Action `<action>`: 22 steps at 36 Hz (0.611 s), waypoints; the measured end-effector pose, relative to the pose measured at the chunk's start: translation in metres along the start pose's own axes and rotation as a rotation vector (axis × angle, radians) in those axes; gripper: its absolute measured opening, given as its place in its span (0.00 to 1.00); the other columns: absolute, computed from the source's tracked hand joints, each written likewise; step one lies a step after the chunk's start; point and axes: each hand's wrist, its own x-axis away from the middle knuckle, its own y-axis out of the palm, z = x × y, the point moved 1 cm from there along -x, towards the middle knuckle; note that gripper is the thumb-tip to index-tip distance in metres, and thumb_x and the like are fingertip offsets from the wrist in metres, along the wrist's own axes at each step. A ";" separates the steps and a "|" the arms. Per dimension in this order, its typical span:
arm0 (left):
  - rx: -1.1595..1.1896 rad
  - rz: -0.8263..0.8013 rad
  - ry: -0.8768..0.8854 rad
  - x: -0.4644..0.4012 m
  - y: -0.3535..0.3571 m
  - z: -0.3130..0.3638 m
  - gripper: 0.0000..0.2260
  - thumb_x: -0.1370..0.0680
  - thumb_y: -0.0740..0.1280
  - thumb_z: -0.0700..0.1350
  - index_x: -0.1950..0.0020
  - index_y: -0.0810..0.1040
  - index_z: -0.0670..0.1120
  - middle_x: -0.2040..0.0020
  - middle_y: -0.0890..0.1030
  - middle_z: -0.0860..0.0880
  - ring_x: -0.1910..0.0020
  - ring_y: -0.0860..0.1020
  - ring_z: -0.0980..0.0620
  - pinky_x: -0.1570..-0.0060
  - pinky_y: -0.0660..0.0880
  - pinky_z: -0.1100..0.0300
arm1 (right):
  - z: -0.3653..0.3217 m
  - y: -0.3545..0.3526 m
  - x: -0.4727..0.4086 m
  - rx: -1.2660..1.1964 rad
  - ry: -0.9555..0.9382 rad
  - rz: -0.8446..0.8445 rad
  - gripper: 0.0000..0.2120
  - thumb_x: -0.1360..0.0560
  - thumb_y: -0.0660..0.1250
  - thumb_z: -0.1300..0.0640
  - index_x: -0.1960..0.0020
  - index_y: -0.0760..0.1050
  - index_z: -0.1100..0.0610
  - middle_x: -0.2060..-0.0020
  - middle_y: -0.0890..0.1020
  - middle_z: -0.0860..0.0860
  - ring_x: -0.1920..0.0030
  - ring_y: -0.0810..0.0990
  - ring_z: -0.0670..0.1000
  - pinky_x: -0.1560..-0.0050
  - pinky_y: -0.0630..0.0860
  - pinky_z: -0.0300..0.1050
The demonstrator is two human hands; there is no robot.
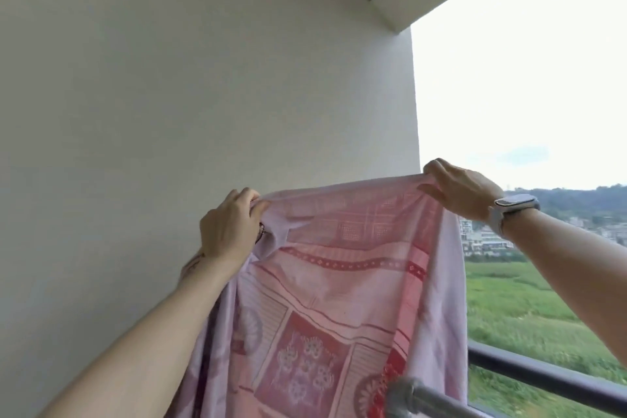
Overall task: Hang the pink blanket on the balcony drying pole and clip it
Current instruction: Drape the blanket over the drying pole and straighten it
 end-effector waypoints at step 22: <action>0.103 0.279 0.123 0.016 -0.150 0.300 0.12 0.20 0.59 0.52 0.52 0.71 0.43 0.52 0.77 0.44 0.59 0.75 0.38 0.63 0.62 0.54 | 0.120 -0.246 0.108 -0.157 0.332 0.366 0.08 0.20 0.53 0.57 0.55 0.63 0.60 0.61 0.71 0.55 0.67 0.70 0.55 0.69 0.64 0.44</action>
